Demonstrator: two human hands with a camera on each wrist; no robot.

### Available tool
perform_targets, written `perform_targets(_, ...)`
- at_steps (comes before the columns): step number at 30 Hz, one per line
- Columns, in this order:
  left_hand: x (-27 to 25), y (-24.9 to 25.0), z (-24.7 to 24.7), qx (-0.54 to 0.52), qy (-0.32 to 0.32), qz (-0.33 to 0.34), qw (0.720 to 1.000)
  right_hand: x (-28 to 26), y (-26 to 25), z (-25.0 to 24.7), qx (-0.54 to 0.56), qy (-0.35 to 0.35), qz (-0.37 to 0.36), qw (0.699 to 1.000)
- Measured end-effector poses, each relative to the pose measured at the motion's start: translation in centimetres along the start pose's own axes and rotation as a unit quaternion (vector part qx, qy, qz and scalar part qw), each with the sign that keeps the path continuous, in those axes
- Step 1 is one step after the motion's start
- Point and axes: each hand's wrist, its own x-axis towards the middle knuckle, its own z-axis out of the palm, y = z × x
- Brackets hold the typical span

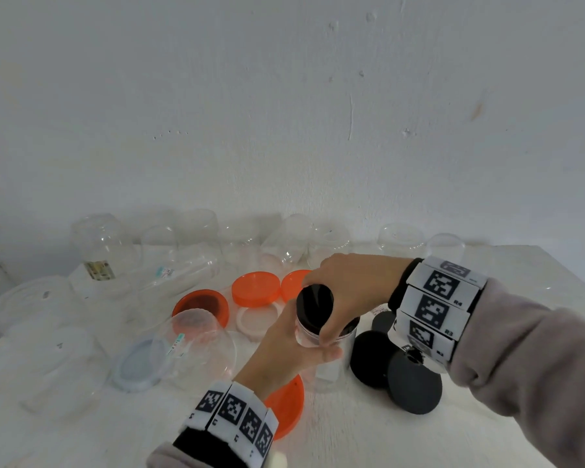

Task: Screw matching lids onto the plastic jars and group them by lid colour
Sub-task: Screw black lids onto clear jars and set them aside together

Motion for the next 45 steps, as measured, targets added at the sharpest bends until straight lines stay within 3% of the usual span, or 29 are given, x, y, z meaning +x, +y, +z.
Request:
perform_targets(4,0.0,0.0,0.0,-0.003,-0.006,-0.004,1.000,0.0,-0.3,0.9,0.010,0.040,0.037,0.998)
perform_targets(10,-0.2,0.3,0.1,-0.006,-0.008,0.001,1.000,0.0,-0.6,-1.5,-0.036,-0.114,0.032,0.992)
perform_targets(15,-0.2,0.3,0.2,-0.006,-0.006,0.003,1.000,0.3,-0.6,-1.5,-0.037,-0.065,-0.008,0.997)
perform_targets(21,-0.2,0.2,0.1,-0.012,-0.011,0.006,1.000,0.4,-0.4,0.2,-0.036,0.016,0.058,0.998)
perform_targets(23,-0.2,0.2,0.1,-0.016,-0.011,0.007,1.000,0.3,-0.3,-0.1,-0.029,-0.011,0.067,0.997)
perform_targets(27,-0.1,0.1,0.2,-0.019,-0.006,0.005,1.000,0.0,-0.1,-1.6,-0.022,-0.128,0.032,0.991)
perform_targets(32,-0.1,0.0,0.3,-0.013,-0.006,0.006,1.000,0.2,-0.2,-1.8,-0.018,-0.088,-0.014,0.996)
perform_targets(40,-0.1,0.1,0.2,-0.013,-0.010,0.004,1.000,0.4,-0.1,-0.2,-0.030,0.009,0.044,0.999)
perform_targets(45,-0.3,0.1,0.2,-0.022,-0.007,0.004,1.000,0.1,-0.2,-1.4,-0.006,-0.109,0.029,0.994)
